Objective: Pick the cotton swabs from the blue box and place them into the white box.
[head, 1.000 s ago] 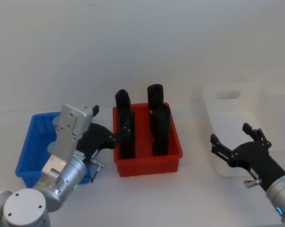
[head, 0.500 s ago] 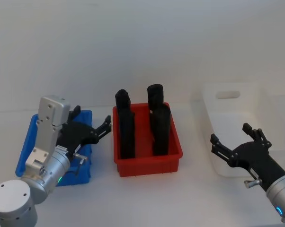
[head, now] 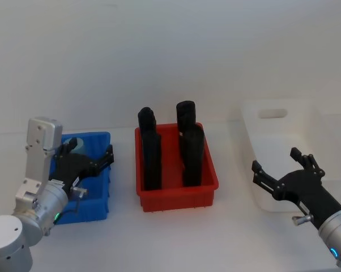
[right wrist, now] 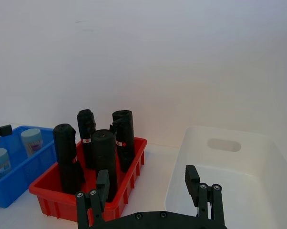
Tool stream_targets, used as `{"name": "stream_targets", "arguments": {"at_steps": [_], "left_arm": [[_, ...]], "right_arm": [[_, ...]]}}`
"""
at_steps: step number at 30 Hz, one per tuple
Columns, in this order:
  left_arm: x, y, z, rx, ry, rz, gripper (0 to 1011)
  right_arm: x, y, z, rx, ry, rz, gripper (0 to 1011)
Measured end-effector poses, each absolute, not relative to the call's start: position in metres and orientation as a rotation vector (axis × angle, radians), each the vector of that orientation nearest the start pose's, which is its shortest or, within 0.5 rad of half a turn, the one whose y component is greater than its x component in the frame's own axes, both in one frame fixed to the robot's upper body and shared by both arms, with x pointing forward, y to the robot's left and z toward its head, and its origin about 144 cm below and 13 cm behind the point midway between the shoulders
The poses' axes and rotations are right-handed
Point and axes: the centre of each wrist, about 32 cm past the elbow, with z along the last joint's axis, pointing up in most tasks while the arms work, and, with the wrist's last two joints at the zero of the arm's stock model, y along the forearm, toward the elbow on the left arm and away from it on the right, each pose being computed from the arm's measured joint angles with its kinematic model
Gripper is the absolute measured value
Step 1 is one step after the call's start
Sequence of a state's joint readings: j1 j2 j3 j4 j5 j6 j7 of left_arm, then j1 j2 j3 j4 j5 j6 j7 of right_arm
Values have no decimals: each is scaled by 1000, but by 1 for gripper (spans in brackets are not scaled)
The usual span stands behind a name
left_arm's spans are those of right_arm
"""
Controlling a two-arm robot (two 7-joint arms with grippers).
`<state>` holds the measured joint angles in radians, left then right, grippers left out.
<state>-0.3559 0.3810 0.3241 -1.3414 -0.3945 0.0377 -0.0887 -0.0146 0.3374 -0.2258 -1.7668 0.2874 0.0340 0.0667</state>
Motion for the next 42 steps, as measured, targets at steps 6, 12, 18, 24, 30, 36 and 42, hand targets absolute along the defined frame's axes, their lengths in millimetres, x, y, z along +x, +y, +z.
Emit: {"name": "stream_targets", "arguments": {"at_steps": [6, 12, 18, 24, 30, 36, 42], "left_arm": [[549, 279, 1182, 69, 5, 1306, 1004], [551, 286, 1176, 75, 41, 1334, 1004], [553, 294, 1171, 82, 65, 1357, 1004], [557, 301, 1165, 92, 87, 1379, 1004], [560, 305, 1162, 100, 104, 1387, 1004], [562, 309, 1157, 107, 126, 1393, 1004], [565, 312, 1154, 110, 147, 1397, 1004]], "right_arm": [[443, -237, 1189, 26, -75, -1230, 1002], [443, -237, 1189, 26, -75, -1230, 1002], [443, -237, 1189, 26, -75, -1229, 1002], [443, -237, 1189, 26, -75, -1229, 1002], [443, -237, 1189, 26, -75, -1229, 1002], [443, -237, 1189, 26, -75, -1229, 1002], [443, -237, 1189, 26, -75, -1229, 1002]]}}
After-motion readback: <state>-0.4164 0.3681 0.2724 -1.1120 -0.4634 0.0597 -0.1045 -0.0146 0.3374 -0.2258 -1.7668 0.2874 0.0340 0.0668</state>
